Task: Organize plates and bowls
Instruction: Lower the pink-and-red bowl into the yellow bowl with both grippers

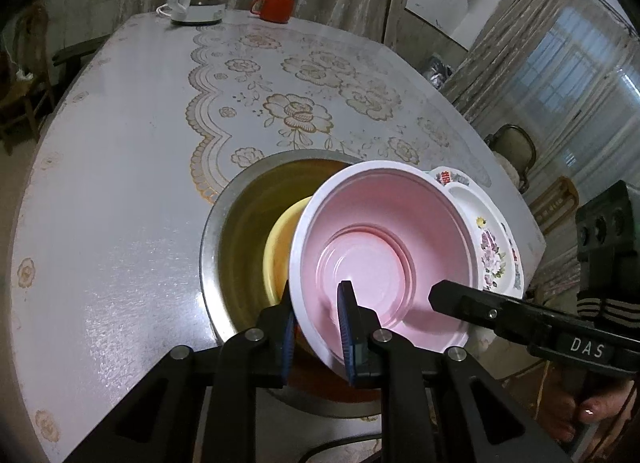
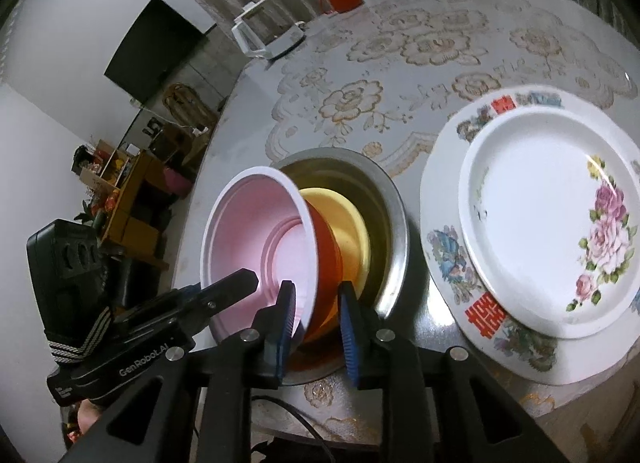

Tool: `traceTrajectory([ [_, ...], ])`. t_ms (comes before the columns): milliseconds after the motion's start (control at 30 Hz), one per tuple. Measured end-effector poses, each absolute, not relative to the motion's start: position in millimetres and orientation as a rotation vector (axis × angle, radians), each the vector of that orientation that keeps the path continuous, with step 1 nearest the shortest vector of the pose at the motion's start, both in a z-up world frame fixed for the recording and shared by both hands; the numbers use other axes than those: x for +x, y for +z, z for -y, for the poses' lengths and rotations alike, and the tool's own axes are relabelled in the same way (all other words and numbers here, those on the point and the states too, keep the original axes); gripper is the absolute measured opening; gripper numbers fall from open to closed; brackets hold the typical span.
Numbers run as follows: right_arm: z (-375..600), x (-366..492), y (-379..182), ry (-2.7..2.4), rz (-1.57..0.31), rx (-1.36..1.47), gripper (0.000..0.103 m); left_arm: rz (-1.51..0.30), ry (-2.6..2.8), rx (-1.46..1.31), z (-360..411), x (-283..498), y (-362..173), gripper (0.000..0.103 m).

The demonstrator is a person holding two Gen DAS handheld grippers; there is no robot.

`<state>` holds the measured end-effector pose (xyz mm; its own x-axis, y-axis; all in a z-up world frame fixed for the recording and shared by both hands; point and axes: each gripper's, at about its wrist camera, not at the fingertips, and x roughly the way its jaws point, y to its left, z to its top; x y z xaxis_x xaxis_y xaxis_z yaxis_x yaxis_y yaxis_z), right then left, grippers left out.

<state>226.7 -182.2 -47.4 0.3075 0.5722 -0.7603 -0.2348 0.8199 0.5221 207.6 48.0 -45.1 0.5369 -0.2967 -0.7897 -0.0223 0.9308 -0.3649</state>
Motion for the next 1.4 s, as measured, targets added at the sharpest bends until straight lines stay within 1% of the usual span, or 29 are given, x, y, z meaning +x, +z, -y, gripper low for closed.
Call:
traceTrajectory([
  [200,185,229,-50,0.535,-1.151,0.356,0.025,-0.998,-0.172,-0.386,-54,212,-42,0.021],
  [467,181,230,-49,0.536,-1.134,0.313,0.025,-0.994,-0.154,-0.372,-59,215,-40,0.021],
  [533,181,231,-47,0.538,-1.126,0.316,0.023,-0.992,-0.145,-0.359,-59,215,-40,0.021],
  [667,180,232,-40,0.537,-1.091,0.307,0.022,-0.995,-0.143,-0.357,-60,216,-40,0.021],
  [1100,179,233,-40,0.533,-1.084,0.310,0.023,-0.985,-0.133,-0.318,-52,216,-40,0.021],
  [1267,178,235,-42,0.526,-1.090,0.308,0.025,-0.986,-0.131,-0.313,-51,215,-39,0.022],
  [1400,178,234,-44,0.524,-1.103,0.315,0.025,-0.977,-0.132,-0.320,-51,213,-35,0.026],
])
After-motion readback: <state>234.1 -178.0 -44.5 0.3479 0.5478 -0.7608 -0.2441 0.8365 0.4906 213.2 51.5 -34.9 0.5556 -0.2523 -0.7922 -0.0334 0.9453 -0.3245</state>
